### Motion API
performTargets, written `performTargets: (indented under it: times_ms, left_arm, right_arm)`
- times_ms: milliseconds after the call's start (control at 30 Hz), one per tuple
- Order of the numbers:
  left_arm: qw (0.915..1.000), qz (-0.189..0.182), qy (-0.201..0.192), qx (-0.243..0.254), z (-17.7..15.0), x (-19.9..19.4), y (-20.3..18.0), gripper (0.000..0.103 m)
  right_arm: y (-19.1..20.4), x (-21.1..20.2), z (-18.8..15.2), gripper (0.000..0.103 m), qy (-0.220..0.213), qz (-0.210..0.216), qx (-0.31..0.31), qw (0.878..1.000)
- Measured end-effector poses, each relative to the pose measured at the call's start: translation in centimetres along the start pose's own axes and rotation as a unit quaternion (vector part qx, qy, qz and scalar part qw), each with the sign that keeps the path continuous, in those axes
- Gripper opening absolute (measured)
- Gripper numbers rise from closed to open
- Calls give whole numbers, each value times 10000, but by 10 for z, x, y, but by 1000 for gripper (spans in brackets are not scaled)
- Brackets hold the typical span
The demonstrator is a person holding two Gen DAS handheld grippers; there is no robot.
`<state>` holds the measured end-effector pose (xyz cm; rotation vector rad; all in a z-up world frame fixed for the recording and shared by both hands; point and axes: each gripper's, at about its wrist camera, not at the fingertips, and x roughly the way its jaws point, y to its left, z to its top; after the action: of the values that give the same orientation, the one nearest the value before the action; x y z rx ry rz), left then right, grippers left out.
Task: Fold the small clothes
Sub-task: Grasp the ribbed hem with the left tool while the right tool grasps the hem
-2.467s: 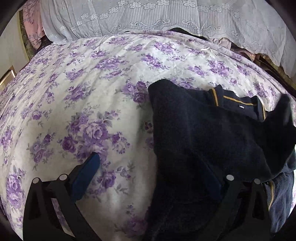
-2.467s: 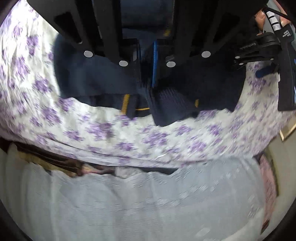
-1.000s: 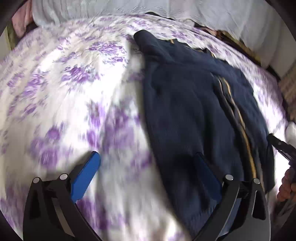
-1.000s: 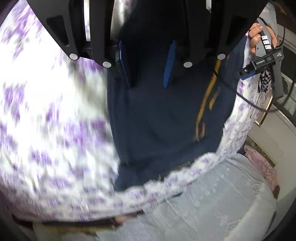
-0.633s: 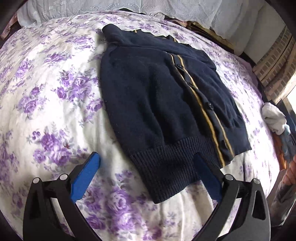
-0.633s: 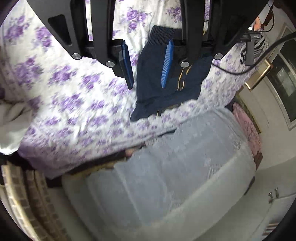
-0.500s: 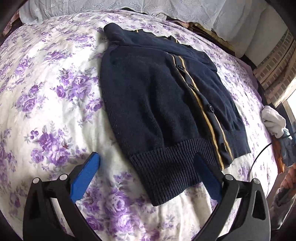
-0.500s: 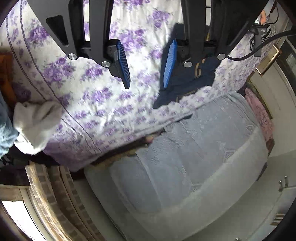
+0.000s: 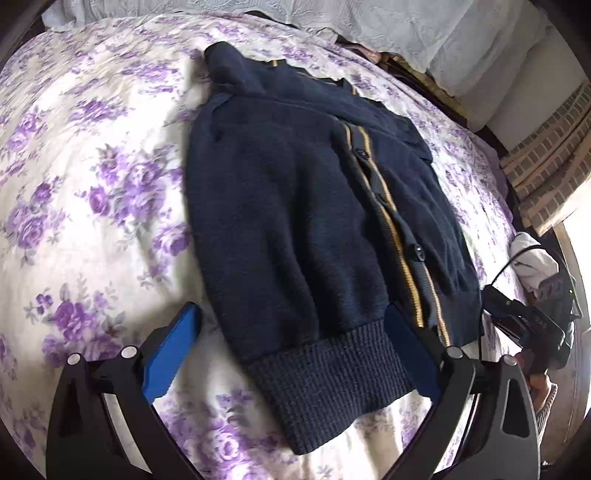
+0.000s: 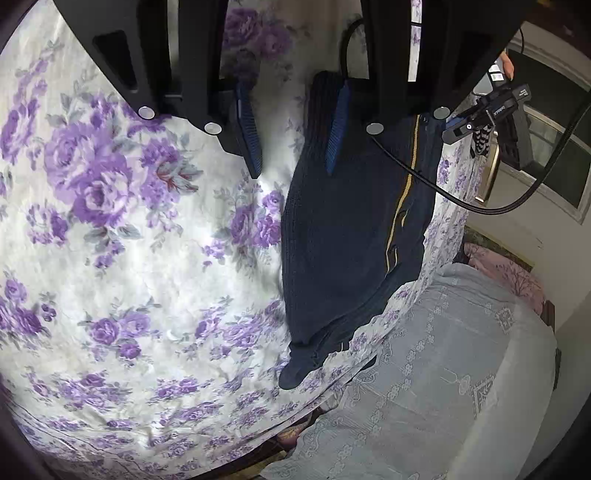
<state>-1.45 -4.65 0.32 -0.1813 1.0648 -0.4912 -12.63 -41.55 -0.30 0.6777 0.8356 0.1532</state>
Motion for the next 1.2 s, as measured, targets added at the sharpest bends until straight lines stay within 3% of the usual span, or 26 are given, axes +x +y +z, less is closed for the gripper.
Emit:
performTargets:
  times_ms: [133, 233, 300, 400, 467, 600, 667, 700, 800, 967, 1200]
  left_arm:
    - [9998, -164, -84, 18, 3, 5, -2, 76]
    - [9998, -110, -32, 154, 7, 7, -4, 56]
    - [9991, -359, 35, 235, 5, 7, -3, 23]
    - [9988, -454, 57, 158, 1, 8, 2, 20]
    - [9988, -475, 89, 109, -1, 8, 5, 22]
    - [9968, -784, 167, -57, 1, 12, 5, 42]
    - [9969, -770, 142, -121, 1, 13, 5, 36]
    - [9978, -644, 113, -77, 1, 12, 4, 13]
    - [9972, -741, -26, -139, -1, 1, 9, 11]
    - [9967, -721, -365, 62, -2, -33, 7, 10]
    - [9978, -654, 53, -77, 1, -11, 16, 12]
  right_arm:
    - [6, 11, 3, 33, 146, 130, -22, 9998]
    - [21, 20, 2, 32, 322, 21, -314, 9990]
    - [30, 23, 0, 30, 324, -71, -619, 9975]
    - [27, 19, -2, 14, 285, 158, -556, 9979]
    - [24, 14, -1, 13, 254, 337, -429, 9982]
    - [18, 22, -2, 14, 381, 361, -312, 9981]
    - [15, 20, -1, 13, 348, 454, -215, 9981]
    - [15, 16, -1, 12, 286, 489, -213, 9982]
    - [20, -2, -2, 11, 21, 672, -273, 9974]
    - [24, -20, -9, 10, 4, 857, -359, 9957]
    - [13, 1, -9, 12, 335, 787, -213, 9961]
